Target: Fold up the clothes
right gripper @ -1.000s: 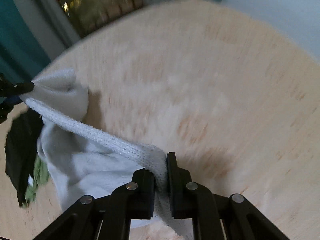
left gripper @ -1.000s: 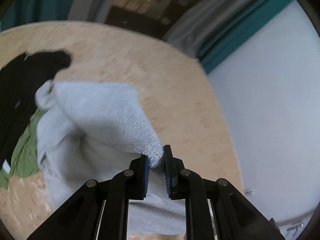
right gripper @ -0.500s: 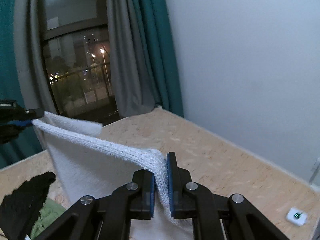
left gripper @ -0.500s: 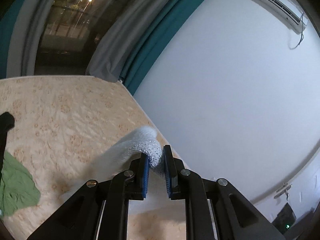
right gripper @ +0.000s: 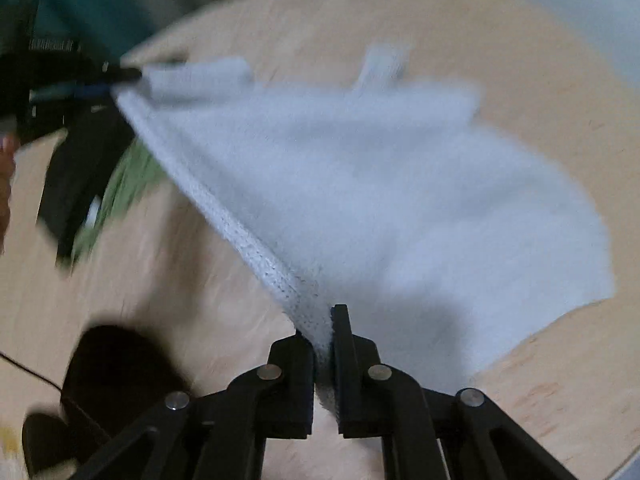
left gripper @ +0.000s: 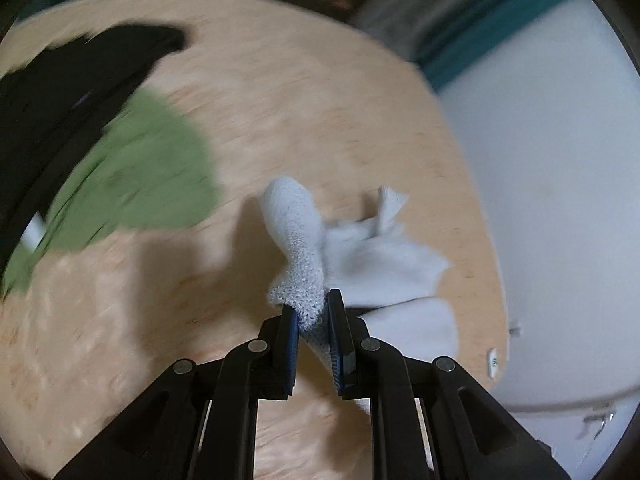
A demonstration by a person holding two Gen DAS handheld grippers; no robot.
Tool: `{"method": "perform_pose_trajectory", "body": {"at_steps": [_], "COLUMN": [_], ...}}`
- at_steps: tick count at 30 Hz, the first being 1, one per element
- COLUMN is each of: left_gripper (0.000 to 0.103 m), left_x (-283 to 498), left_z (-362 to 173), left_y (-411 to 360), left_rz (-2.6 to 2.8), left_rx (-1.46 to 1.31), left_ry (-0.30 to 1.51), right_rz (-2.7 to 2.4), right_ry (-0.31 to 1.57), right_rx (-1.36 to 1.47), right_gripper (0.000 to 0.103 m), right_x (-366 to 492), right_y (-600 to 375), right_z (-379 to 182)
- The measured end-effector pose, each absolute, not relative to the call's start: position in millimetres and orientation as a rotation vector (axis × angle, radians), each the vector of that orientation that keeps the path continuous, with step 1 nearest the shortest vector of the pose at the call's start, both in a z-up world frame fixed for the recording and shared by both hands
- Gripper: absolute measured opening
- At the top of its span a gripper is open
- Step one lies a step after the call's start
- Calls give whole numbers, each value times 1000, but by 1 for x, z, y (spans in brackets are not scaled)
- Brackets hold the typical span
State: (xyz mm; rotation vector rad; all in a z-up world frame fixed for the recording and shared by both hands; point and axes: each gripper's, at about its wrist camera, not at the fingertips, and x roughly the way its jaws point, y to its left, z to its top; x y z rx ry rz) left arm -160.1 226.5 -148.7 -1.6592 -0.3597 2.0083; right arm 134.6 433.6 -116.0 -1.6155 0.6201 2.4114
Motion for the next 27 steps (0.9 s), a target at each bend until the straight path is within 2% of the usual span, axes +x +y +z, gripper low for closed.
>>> {"method": "perform_pose_trajectory", "body": {"at_steps": [3, 8, 11, 15, 19, 21, 23, 27], "left_gripper": [13, 13, 13, 13, 14, 14, 14, 16], "left_x": [-160, -157, -157, -158, -162, -164, -166, -168], "left_z": [-156, -123, -103, -109, -147, -161, -168, -148], "left_y": [176, 123, 98, 80, 78, 75, 72, 79], "left_rz": [2004, 2149, 2227, 2335, 2314, 2269, 2229, 2203], "left_rx": [-1681, -1597, -1535, -1564, -1738, -1821, -1889, -1875], "left_ry": [-503, -527, -507, -391, -309, -327, -355, -351], "right_rz": [2487, 2726, 2873, 2942, 2836, 2829, 2835, 2780], "right_ry": [543, 438, 417, 340, 360, 401, 392, 473], "right_rx": [-1776, -1987, -2038, -2000, -2046, -2018, -1948, -1760], "right_gripper": [6, 6, 6, 7, 19, 47, 48, 50], "right_x": [117, 115, 111, 101, 88, 90, 103, 103], "right_y": [387, 313, 280, 258, 264, 275, 302, 371], "right_z": [-124, -108, -91, -78, -94, -93, -83, -59]}}
